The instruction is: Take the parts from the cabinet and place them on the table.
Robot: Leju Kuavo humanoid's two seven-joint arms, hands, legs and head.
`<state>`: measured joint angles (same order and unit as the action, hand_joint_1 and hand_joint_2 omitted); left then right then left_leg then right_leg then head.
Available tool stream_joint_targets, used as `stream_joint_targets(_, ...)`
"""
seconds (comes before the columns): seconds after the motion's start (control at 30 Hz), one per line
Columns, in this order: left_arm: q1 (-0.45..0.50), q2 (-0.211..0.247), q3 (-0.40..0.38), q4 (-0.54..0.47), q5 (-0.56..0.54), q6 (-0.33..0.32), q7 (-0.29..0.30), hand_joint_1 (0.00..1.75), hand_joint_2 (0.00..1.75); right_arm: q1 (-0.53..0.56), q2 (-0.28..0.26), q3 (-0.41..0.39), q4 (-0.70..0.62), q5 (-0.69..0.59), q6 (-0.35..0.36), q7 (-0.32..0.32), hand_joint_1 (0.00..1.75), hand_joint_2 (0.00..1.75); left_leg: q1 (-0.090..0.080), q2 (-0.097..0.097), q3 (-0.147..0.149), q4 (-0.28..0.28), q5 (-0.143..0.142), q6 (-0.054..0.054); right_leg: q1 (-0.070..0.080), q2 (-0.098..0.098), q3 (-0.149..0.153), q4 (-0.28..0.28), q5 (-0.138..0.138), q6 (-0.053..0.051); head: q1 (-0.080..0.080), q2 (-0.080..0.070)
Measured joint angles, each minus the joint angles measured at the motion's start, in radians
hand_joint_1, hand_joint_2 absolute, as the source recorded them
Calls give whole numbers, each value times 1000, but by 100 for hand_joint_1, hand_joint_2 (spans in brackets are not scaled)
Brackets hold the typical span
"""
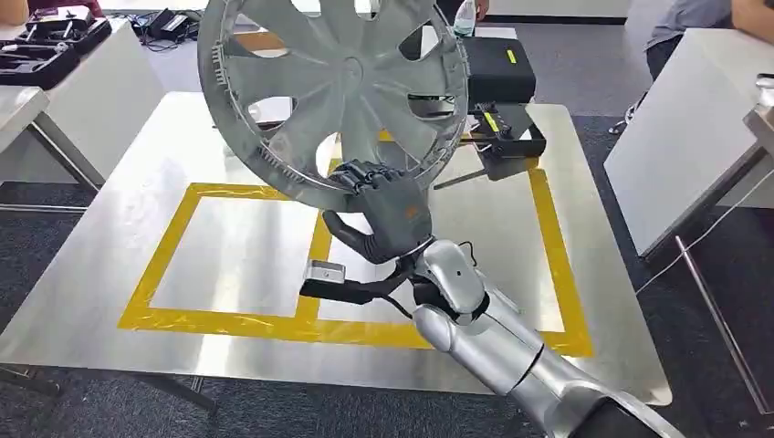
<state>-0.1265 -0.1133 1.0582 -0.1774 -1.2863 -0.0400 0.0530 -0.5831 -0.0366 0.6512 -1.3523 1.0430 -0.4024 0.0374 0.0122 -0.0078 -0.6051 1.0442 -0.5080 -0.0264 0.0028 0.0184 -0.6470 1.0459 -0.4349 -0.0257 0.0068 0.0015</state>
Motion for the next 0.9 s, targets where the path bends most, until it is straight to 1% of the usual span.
stream_joint_targets(0.03,1,0,0,0,0,-1,-1,0,175,-1,0,-7,5,1,1,0,175,175,-2,-1,5,1,25,8,1,1,-1,-1,-3,6,0,0)
stream_joint_targets(0.07,4,-2,0,0,0,-1,0,0,175,-1,0,-13,10,5,5,3,175,175,1,-1,6,-2,28,5,5,1,0,3,-10,-3,0,0)
stream_joint_targets(0.1,4,-3,0,0,0,-1,0,0,175,-1,0,-18,14,10,13,13,175,175,1,-3,7,-2,29,5,6,1,-1,1,-2,-18,0,0)
stream_joint_targets(0.23,3,-3,0,-1,0,1,0,0,175,-1,0,-41,29,18,29,18,175,175,-1,-9,7,-2,27,11,6,-3,8,-11,-2,-18,1,0)
stream_joint_targets(0.37,3,-3,0,0,0,1,0,0,175,-2,0,-50,34,24,35,21,175,175,-2,-9,7,-1,25,19,6,-3,11,-17,0,-13,0,0)
stream_joint_targets(0.4,3,-3,0,0,0,2,0,0,175,-2,0,-55,36,28,45,32,175,175,-3,-9,7,-1,25,20,5,-3,12,-18,0,-2,0,0)
stream_joint_targets(0.43,2,-3,0,0,0,5,0,0,175,-4,0,-61,41,34,60,44,175,175,-3,-9,7,-1,25,22,3,-3,13,-20,-1,13,0,0)
stream_joint_targets(0.47,2,-3,0,0,0,6,0,0,175,-6,0,-65,47,36,70,52,175,175,-4,-9,7,-1,25,22,2,-3,13,-21,-1,19,0,0)
stream_joint_targets(0.6,2,-3,0,-1,0,9,2,0,175,-9,0,-99,79,37,95,64,175,175,-4,-9,7,-1,26,23,2,-3,12,-21,0,23,0,0)
stream_joint_targets(0.9,2,-3,0,-1,-2,10,6,0,175,-17,0,-123,117,40,107,69,175,175,-2,-8,7,-2,27,21,2,-3,10,-18,0,22,0,0)
